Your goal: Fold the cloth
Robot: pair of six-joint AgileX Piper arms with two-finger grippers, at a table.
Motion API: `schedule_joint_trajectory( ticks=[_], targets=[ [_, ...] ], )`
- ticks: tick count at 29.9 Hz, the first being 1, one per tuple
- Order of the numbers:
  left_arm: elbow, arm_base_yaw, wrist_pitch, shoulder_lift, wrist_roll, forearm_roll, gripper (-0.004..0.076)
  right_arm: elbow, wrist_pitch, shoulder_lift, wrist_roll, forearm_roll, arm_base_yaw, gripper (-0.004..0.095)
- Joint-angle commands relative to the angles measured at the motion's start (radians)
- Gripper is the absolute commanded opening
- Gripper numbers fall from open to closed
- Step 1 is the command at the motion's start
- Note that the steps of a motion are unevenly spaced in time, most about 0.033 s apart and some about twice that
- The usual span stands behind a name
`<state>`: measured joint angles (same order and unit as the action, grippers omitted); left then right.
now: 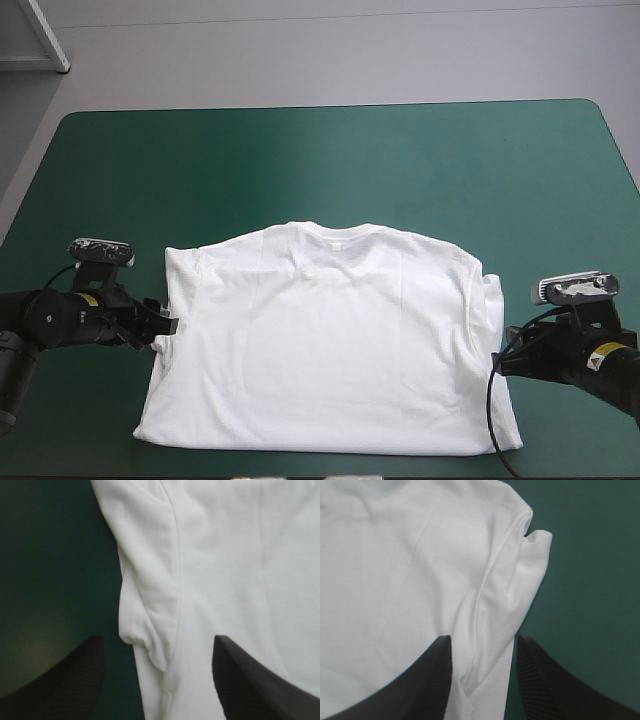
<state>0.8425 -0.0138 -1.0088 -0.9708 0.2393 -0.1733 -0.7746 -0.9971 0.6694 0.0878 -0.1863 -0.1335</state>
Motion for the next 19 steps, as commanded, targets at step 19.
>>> schedule_joint_trajectory(
  ticks=[19],
  targets=[
    [0.055,0.019,0.22,-0.194,0.008,-0.098,0.0449,-0.034,0.26,0.238,-0.106,0.135,0.004,0.0337]
  ],
)
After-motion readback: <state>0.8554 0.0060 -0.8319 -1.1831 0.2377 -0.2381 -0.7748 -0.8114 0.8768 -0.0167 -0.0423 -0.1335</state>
